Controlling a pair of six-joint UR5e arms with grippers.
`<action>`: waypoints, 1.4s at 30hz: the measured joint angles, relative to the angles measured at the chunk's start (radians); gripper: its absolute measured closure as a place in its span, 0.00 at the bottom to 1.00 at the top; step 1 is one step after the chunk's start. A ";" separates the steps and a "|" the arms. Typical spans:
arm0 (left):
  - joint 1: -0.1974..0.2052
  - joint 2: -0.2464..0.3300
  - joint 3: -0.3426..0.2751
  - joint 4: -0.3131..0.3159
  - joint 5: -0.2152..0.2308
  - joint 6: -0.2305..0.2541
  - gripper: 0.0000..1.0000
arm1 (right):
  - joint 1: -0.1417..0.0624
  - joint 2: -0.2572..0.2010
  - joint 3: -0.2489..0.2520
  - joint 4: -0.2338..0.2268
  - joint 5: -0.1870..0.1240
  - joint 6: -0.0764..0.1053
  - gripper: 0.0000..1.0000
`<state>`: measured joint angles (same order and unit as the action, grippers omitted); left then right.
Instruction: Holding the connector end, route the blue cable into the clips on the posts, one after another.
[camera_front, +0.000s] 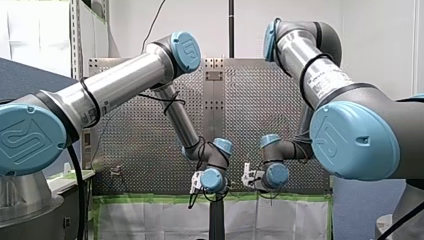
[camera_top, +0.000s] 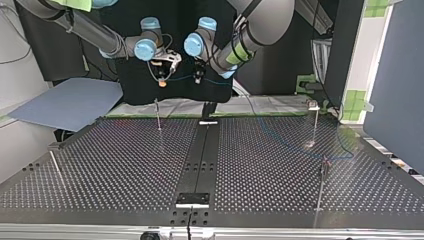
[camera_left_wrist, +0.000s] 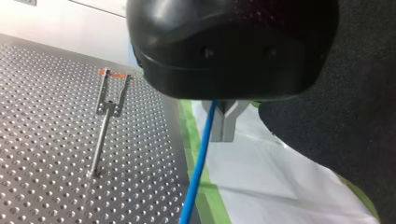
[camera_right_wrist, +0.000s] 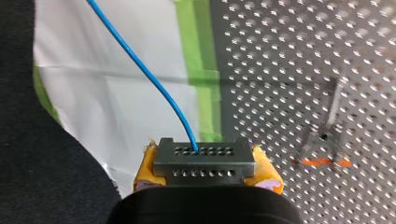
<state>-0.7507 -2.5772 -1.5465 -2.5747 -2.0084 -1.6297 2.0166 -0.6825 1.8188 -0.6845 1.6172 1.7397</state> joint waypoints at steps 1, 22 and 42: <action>0.000 0.000 0.000 -0.001 -0.003 0.000 1.00 | -0.008 -0.008 0.005 -0.001 -0.007 0.000 1.00; -0.023 -0.041 0.052 -0.042 -0.061 -0.001 1.00 | -0.176 -0.145 0.103 -0.090 -0.149 0.026 1.00; -0.138 -0.105 0.222 -0.099 -0.160 -0.125 1.00 | -0.170 -0.139 0.127 -0.138 -0.140 -0.048 1.00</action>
<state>-0.8887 -2.6818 -1.3244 -2.6739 -2.1686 -1.7542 1.8469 -0.8212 1.9462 -0.8224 1.4772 1.6921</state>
